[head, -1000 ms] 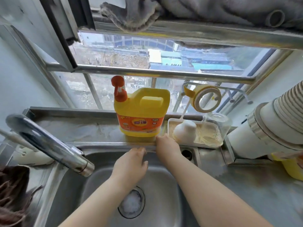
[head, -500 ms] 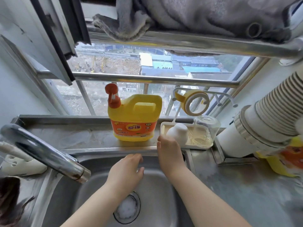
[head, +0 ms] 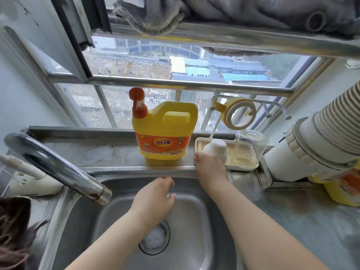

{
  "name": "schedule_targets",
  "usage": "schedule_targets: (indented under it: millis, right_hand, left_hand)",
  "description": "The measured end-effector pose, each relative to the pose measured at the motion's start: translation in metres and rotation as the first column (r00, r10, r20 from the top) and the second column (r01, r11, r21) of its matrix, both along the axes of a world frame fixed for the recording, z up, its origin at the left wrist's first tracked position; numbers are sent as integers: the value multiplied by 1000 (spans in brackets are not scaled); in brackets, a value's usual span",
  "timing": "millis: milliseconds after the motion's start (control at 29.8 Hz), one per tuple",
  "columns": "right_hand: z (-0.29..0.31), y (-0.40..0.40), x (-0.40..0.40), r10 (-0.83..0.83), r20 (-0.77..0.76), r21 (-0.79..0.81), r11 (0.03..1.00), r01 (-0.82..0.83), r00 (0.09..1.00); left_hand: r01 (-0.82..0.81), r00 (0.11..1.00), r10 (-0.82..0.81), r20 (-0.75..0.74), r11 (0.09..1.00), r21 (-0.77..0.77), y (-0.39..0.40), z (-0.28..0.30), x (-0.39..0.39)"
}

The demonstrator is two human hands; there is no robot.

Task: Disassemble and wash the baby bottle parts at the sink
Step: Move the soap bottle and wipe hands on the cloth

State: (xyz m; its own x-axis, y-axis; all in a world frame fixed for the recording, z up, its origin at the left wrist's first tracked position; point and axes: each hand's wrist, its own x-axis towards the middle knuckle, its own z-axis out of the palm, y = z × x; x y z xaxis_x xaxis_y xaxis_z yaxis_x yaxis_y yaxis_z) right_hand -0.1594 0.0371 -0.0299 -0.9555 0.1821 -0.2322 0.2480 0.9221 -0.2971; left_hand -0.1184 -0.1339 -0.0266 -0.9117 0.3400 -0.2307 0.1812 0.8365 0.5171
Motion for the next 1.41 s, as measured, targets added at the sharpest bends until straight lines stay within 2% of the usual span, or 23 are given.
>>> schedule_targets:
  millis: [101,201,336,437,537,672,739,840,907,974,1041,1108,1175,1243,1310,1377,1410]
  right_hand:
    - [9,0,6,9,-10,17,1000,-9,1000]
    - [21,-1,21,15,-111,23,1000,-12,994]
    - [22,-20,52,116,-195,-43,991,-127,974]
    - [5,-55,73,271,-114,-140,948,-285,956]
    - [-13,-110,89,462,23,-208,870,-447,887]
    - [-17,-191,107,577,-13,-297,778,-554,817]
    - [-14,-224,113,608,-56,-299,747,-594,792]
    - [-7,-263,118,606,-103,-324,729,-603,789]
    - [-6,-282,120,577,-117,-349,738,-577,808]
    - [-9,-298,124,539,-152,-360,751,-554,829]
    - [-13,-311,127,472,-185,-394,768,-505,862]
    - [-14,-325,129,421,-194,-471,752,-460,886]
    - [-8,-342,131,458,-130,-626,650,-431,879]
    - [1,-360,136,487,-18,-856,443,-265,873]
    - [8,-372,145,435,-9,-953,268,-139,900]
    - [14,-383,153,282,-44,-968,225,-111,958]
    - [16,-386,156,192,-66,-963,243,-112,979]
  left_hand:
    - [-5,1000,5,-21,1000,4,-1,1,1]
    - [-17,999,18,-36,1000,18,-2,4,4]
    - [-57,996,59,-65,998,27,-22,8,21]
    - [-130,989,127,-82,991,-37,-64,10,43]
    - [-267,955,253,-153,960,-80,-129,6,69]
    - [-468,849,383,-364,865,-181,-231,-3,86]
    - [-537,835,467,-290,807,-247,-267,-9,83]
    - [-508,856,514,-52,821,-261,-298,-35,75]
    - [-472,874,485,13,856,-213,-302,-46,74]
    - [-393,916,371,-153,907,-149,-304,-60,75]
    - [-364,884,352,-306,931,20,-309,-65,81]
    - [-351,860,388,-332,921,168,-311,-48,92]
    - [-351,844,425,-326,899,262,-312,-24,104]
    - [-393,844,477,-244,861,321,-313,-3,107]
    - [-451,830,534,-164,814,365,-312,11,106]
    - [-461,821,554,-140,787,409,-310,16,107]
    - [-464,816,565,-125,768,442,-309,19,109]
